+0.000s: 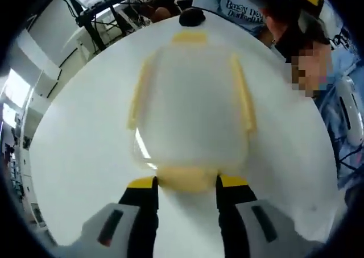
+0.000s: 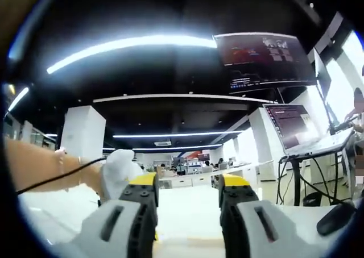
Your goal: Snap each plastic latch of the storage box into its locked position after aligning the lid with the box until every specified latch is closed and the lid sits flush.
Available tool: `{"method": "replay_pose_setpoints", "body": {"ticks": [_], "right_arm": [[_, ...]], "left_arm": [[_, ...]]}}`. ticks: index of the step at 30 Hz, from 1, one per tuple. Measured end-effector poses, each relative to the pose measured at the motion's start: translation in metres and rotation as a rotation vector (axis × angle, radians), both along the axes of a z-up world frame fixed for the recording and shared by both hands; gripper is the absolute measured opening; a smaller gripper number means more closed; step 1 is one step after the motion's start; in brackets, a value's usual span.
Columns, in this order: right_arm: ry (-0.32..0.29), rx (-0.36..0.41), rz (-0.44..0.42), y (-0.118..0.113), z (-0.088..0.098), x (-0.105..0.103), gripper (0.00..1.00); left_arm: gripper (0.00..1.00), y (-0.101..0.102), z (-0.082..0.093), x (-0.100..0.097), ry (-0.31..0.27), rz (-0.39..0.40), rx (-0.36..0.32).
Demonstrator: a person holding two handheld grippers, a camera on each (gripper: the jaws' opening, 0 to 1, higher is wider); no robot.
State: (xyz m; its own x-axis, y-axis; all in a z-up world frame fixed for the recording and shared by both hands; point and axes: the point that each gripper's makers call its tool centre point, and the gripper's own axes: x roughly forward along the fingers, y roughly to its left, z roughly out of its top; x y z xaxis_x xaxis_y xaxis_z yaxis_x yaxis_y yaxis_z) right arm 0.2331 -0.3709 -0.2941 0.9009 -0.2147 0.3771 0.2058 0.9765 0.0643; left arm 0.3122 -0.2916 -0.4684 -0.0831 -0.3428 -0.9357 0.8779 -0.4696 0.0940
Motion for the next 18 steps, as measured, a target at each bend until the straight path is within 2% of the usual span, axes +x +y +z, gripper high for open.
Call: {"method": "replay_pose_setpoints", "body": {"ticks": [8,13,18], "right_arm": [[0.037,-0.023,0.003,0.003,-0.004,0.005,0.42],[0.049,-0.017,-0.001,-0.001,-0.006,0.006,0.42],[0.106,-0.063,0.035,-0.001,-0.011,0.014,0.39]], "left_arm": [[0.39,0.033,0.000,-0.002,-0.008,0.084,0.033],[0.39,0.052,0.001,-0.004,0.006,0.141,0.051],[0.39,0.063,0.000,-0.008,0.019,0.184,0.061]]}}
